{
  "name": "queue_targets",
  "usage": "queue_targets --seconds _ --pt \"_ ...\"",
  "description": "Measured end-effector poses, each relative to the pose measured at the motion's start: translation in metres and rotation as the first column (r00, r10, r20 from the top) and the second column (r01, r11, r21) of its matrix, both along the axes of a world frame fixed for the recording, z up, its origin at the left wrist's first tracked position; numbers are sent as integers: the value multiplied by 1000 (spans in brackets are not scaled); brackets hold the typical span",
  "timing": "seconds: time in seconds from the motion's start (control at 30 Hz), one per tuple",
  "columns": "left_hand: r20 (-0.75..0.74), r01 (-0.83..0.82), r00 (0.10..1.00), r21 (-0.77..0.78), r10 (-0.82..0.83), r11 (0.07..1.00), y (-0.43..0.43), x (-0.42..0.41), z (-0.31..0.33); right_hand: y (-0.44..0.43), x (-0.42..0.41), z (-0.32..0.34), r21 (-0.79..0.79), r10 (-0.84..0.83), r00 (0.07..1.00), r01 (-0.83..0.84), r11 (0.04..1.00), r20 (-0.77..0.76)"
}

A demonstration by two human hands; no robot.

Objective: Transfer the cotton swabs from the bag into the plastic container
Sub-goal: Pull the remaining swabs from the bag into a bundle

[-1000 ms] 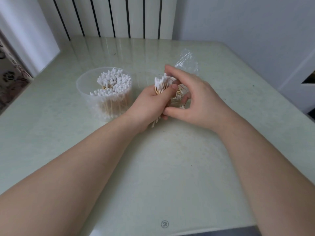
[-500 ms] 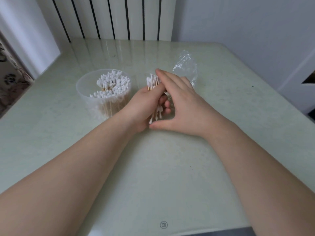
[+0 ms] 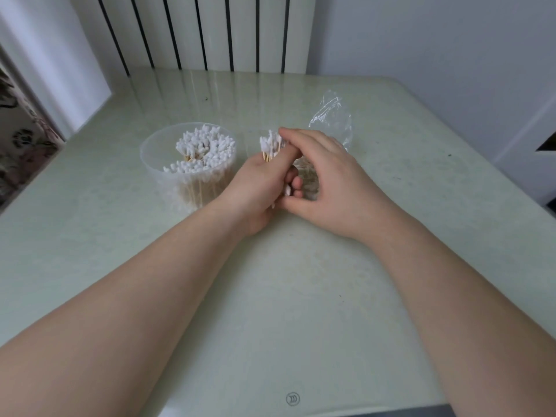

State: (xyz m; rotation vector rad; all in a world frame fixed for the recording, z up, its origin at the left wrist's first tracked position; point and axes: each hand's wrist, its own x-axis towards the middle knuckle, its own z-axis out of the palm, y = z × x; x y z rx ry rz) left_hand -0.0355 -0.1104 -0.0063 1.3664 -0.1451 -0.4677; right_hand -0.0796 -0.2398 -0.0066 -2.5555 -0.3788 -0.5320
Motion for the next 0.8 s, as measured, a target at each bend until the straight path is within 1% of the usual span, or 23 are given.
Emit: queue_targets --seconds 0.07,0.1,0.2,0.23,0.27,0.33,0.37,0.4,0.43,0.53,0.57,0.6,0.73,0.8 --pt "-6 28 1000 -8 -28 1000 1 -1 2 -4 1 1 12 -10 999 9 1000 38" --pt "-28 44 999 -32 -45 999 1 -2 3 -5 1 1 1 -2 1000 2 1000 17" --pt "-80 91 992 -94 -99 991 1 -3 4 -7 -1 1 -78 29 992 -39 996 -124" --pt "-85 105 990 -98 -113 990 2 -4 4 -7 0 1 -85 23 992 -34 996 -125" --pt "-84 117 989 -95 -125 989 2 -4 4 -7 0 0 -71 12 996 -18 997 -84" --pt "-65 142 987 -80 -147 987 2 -3 4 -9 2 1 -36 -8 999 10 999 43" --pt "-55 154 986 -72 -158 985 2 -3 4 -10 3 2 -26 -16 997 18 1000 76" --pt "-47 160 985 -64 -163 985 2 -3 4 -11 2 3 -18 -18 997 20 1000 77" --pt "-47 162 985 -59 -165 985 2 -3 4 -12 2 3 -12 -17 999 17 1000 45" --pt "-65 174 982 -54 -177 983 2 -6 4 -11 -1 4 -10 20 989 -22 1000 -146" --pt "-56 190 980 -47 -192 981 2 -7 4 -9 -2 3 -3 24 984 -25 1000 -175" --pt "-38 205 978 -32 -207 978 2 -8 4 -8 -2 3 10 20 984 -19 1000 -176" --pt "12 223 975 -14 -223 975 1 -8 4 -5 0 4 54 5 999 -3 999 -38" --pt "9 222 975 -17 -221 975 1 -8 4 -5 -1 4 49 10 998 -8 999 -60"
